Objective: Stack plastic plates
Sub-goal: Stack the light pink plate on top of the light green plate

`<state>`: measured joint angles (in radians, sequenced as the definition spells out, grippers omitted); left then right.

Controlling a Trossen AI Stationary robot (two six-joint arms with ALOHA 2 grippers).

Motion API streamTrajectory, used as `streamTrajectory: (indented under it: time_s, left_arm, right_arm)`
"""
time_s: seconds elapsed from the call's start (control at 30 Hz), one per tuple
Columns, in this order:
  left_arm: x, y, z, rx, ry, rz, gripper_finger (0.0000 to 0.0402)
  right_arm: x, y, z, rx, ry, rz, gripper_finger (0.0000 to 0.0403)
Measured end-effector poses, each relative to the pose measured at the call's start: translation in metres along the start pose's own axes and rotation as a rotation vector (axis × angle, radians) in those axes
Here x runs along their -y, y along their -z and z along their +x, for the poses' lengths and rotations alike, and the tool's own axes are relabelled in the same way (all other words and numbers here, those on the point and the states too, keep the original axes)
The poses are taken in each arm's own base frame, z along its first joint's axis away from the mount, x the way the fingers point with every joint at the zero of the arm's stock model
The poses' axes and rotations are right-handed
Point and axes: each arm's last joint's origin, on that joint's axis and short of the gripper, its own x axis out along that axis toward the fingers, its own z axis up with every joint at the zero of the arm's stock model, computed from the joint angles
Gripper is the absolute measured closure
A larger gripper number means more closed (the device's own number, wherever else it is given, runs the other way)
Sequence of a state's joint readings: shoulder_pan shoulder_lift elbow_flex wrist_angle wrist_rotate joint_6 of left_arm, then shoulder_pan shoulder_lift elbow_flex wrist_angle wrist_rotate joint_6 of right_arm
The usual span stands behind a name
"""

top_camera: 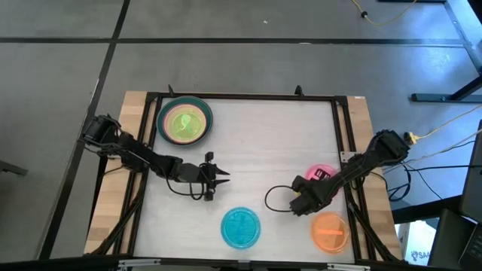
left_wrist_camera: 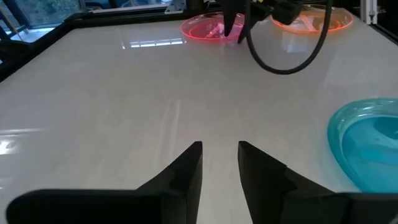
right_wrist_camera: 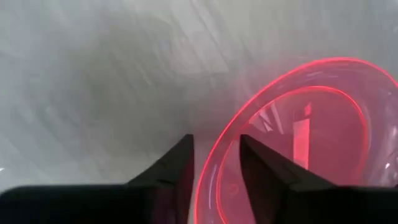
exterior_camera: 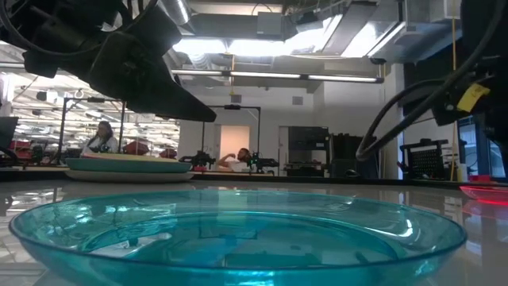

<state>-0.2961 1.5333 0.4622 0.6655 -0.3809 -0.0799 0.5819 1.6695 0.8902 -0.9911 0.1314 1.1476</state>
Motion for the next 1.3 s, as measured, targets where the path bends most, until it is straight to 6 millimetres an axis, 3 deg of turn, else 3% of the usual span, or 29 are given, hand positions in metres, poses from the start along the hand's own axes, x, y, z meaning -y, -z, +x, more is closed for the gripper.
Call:
streamTrajectory:
  time_s: [0.3, 0.67, 0.9, 1.17, 1.3]
  left_arm:
    - [0.006, 0.001, -0.002, 0.001, 0.023, 0.01, 0.0305]
    - [0.006, 0.001, -0.002, 0.0, 0.023, 0.011, 0.0305]
    - [0.006, 0.001, -0.002, 0.0, 0.024, 0.014, 0.0305]
    - [0.006, 0.001, -0.002, -0.003, 0.023, 0.016, 0.0305]
    - [0.006, 0.001, -0.002, -0.003, 0.024, 0.016, 0.0305]
  right_arm:
    - [-0.002, -0.003, -0.002, 0.037, 0.026, -0.213, 0.0397]
    - [-0.032, -0.028, -0.036, 0.41, -0.032, -0.607, 0.0397]
    - [-0.051, -0.056, -0.035, 0.659, -0.123, -0.822, 0.0398]
    - [-0.052, -0.09, -0.02, 0.713, -0.151, -0.744, 0.0389]
    - [-0.051, -0.103, -0.012, 0.705, -0.194, -0.711, 0.035]
